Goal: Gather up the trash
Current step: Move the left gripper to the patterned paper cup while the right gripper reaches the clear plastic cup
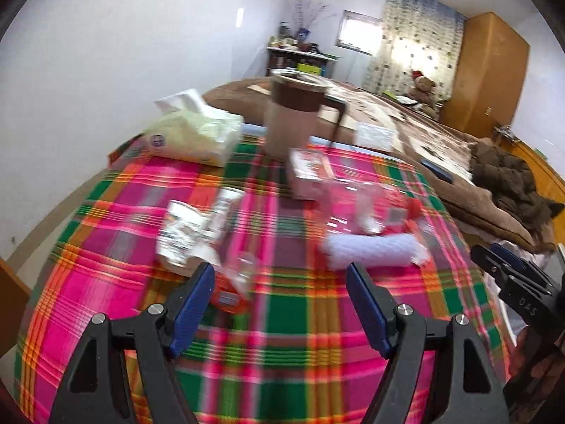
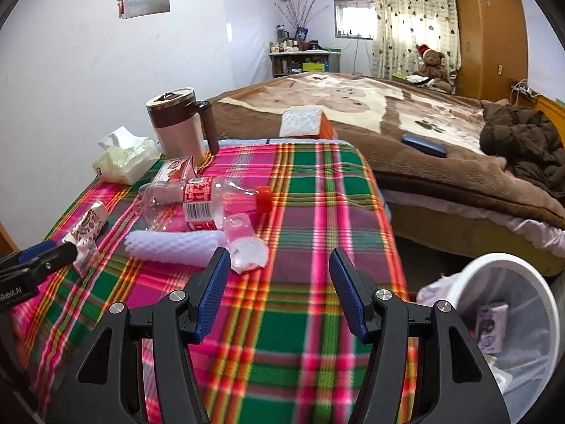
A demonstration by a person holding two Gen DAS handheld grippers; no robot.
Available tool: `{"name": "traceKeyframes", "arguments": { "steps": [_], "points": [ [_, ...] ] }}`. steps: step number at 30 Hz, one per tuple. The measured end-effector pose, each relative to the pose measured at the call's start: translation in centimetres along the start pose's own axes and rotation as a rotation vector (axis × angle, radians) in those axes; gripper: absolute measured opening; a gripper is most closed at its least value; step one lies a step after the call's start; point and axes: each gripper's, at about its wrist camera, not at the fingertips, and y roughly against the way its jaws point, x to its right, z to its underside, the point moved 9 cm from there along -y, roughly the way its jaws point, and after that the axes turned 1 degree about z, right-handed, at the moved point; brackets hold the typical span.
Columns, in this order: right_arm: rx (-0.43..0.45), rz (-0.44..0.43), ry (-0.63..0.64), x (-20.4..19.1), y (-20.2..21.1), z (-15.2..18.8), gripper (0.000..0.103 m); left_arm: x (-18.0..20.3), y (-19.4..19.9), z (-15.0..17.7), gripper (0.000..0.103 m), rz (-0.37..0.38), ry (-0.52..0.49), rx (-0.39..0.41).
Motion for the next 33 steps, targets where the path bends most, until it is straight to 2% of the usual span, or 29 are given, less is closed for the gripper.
{"name": "traceKeyframes", "arguments": {
  "steps": [13,16,19,27,31,33],
  "points": [
    [-0.062,-0.013,-0.049,-1.0,-3.5,-0.8,0.060,-5.9,-3.2,-1.1,0.082,-0.053,0.085,-0.044],
    [-0.076,-0.015,-0.066,-0.9,-4.3,-0.7,0.060,-6.4,-4.2,-1.1,0.083,-0.050,0.095,-0.065],
    [-0.080,-0.019,-0.064,-1.2,-4.6,-0.6,0.060,-7.3,-5.0,-1.1,0.083,-0.079,0.113,-0.075],
    [-0.109,-0.024,-0.045,-1.6,-5.7,-0.3,0.059,-7.7,-6.6,-1.0,0.083,-0.068,0.132,-0.091],
    [-0.125,-0.028,-0.054,-1.4,-6.2,-0.2,0.054,-7.7,-7.3,-0.9,0.082,-0.065,0.137,-0.102],
    [-0.130,-0.027,-0.050,-1.5,-6.3,-0.1,0.046,-7.6,-7.3,-1.0,0.074,-0.077,0.124,-0.100]
  ]
}}
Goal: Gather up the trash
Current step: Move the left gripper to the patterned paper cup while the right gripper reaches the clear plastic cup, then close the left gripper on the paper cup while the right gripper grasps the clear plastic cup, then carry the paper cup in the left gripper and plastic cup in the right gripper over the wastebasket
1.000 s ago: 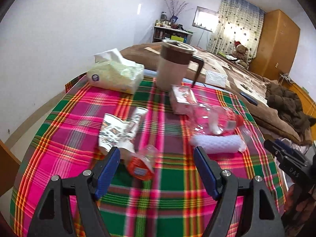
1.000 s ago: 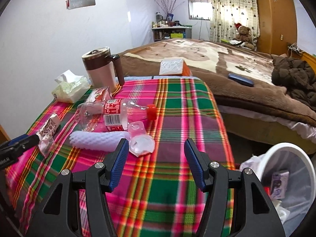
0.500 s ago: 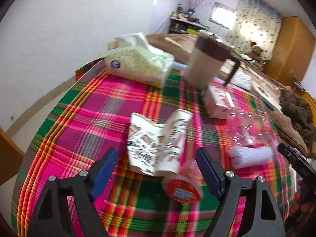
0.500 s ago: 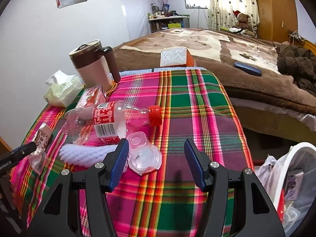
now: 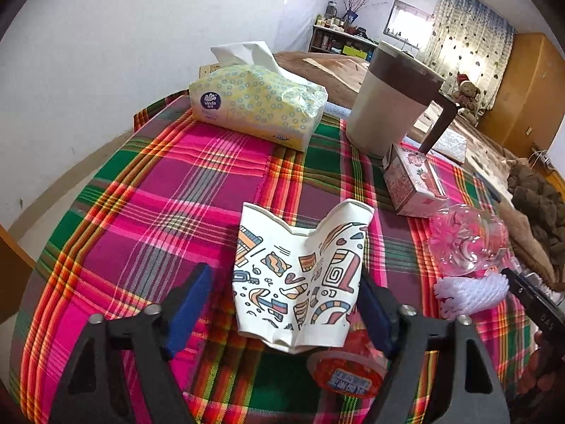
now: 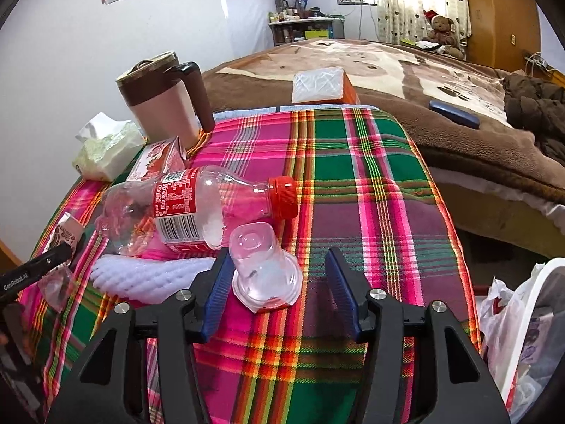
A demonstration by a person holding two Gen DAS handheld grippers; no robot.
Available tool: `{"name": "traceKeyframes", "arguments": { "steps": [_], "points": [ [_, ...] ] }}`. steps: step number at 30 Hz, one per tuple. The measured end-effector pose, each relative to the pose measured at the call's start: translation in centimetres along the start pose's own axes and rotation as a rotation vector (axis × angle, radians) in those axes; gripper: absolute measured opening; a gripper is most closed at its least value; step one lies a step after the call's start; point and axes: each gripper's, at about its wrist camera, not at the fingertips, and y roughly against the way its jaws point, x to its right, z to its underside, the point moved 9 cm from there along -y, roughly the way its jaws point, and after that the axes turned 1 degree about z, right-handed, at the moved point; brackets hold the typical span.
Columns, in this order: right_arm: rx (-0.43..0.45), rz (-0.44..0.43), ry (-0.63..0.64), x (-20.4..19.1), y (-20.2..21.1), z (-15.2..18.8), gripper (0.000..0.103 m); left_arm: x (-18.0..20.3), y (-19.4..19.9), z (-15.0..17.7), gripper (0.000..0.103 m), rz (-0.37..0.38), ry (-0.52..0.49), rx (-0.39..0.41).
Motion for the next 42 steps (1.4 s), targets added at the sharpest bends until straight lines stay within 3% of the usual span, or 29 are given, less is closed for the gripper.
{"name": "traceKeyframes", "arguments": {
  "steps": [5,14,29,42],
  "points": [
    [-0.004,0.001,0.005,-0.1,-0.1,0.1,0.032,0.2,0.1,-0.2,0.058,0.028,0.003,0.002],
    [0.023,0.008,0.015,-0.2,0.4,0.0,0.031,0.4,0.4,-0.3,0.056,0.018,-0.009,0.012],
    [0.076,-0.012,-0.001,0.2,3.2,-0.3,0.031,2.2,4.7,-0.5,0.056,0.025,-0.047,0.093],
    [0.151,-0.021,-0.006,1.1,7.3,-0.2,0.031,7.6,8.9,1.1,0.056,0.122,-0.125,0.130]
  ]
}}
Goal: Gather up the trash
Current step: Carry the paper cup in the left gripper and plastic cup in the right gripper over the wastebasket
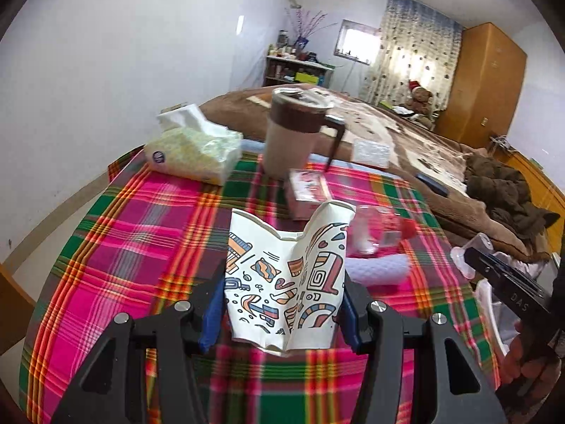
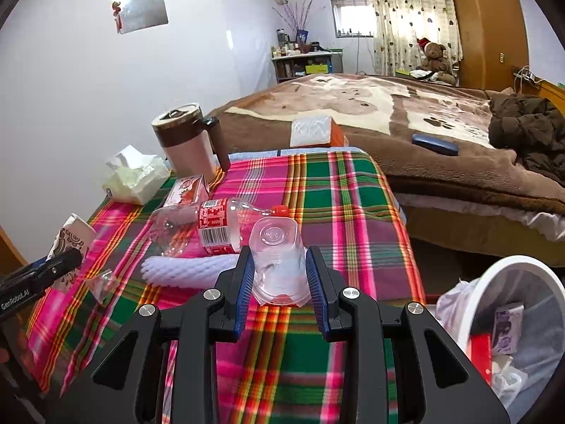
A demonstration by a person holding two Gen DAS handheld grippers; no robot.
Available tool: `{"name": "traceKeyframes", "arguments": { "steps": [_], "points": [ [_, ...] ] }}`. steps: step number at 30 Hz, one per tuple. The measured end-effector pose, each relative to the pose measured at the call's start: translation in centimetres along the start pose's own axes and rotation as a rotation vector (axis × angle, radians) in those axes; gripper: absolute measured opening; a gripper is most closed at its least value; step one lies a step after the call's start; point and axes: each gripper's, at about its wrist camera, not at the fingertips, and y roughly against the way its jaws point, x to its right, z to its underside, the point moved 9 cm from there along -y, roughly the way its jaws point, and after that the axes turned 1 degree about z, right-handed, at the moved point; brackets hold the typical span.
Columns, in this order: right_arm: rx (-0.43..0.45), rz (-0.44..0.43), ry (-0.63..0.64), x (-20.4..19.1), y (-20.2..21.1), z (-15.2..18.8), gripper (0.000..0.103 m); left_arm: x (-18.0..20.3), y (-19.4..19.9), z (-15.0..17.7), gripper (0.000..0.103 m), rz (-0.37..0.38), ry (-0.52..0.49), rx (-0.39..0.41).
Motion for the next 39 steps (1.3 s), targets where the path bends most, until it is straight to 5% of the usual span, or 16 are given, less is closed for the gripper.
{"name": "traceKeyframes", "arguments": {
  "steps": [39],
  "points": [
    [0.111,0.204,-0.164,14.9,10.1,2.7,0.031,24.8,2.0,4.6,0.056,0.337,-0.291,-0.024]
  ]
}}
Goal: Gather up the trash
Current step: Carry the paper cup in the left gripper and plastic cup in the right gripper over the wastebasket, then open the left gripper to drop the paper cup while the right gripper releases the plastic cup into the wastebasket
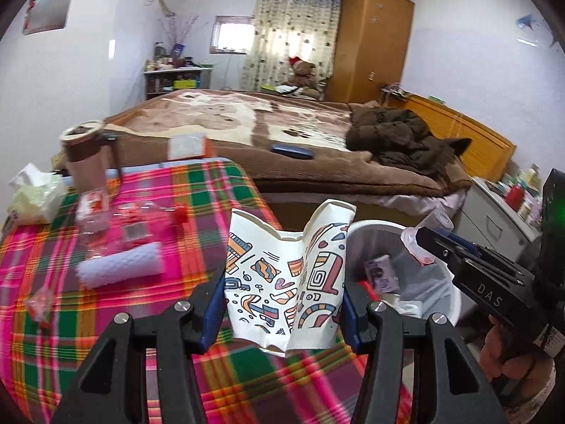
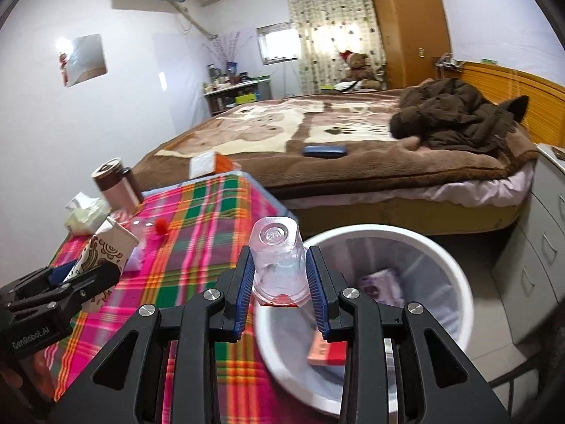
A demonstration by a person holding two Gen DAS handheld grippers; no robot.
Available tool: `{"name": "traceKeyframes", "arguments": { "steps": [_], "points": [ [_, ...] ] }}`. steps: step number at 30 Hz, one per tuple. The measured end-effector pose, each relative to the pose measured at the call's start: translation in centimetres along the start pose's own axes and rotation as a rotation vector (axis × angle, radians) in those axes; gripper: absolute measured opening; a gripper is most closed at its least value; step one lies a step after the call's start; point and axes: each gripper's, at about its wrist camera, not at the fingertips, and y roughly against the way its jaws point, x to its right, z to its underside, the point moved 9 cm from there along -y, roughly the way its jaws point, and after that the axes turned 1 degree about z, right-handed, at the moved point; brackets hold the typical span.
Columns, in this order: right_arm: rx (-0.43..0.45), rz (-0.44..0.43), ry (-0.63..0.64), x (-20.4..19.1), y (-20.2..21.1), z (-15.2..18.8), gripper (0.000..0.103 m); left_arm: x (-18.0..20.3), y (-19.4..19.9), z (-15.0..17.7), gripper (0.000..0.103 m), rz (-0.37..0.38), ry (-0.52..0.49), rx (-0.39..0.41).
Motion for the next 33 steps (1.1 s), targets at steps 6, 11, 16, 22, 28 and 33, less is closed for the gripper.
{"name": "traceKeyframes", "arguments": {
  "steps": [6,11,16,22,28,33],
  "points": [
    [-0.008,0.065,-0.051,4.0,0.0,0.2,0.031,4.0,-2.6,0.4,0.056,0.071,-0.034,-0.037],
    [-0.020,0.102,-0.073,6.1,-0.1,0.8,0.031,7.1,-4.5,1.2,0.056,0.106,-0.074,-0.078],
    [-0.053,0.133,-0.094,7.9,-0.9,1.7,0.031,9.3,-6.0,1.8,0.056,0.121,-0.110,-0.107],
    [-0.089,0.159,-0.108,9.6,-1.6,2.3,0.031,10.8,-7.2,2.1,0.057,0.123,-0.132,-0.132],
    [-0.101,0.183,-0.093,10.4,-1.9,2.3,0.032,11.7,-7.9,1.9,0.058,0.132,-0.133,-0.139],
    [-0.123,0.184,-0.085,10.6,-2.4,2.6,0.032,12.0,-8.5,1.8,0.065,0.141,-0.132,-0.149]
  ]
}}
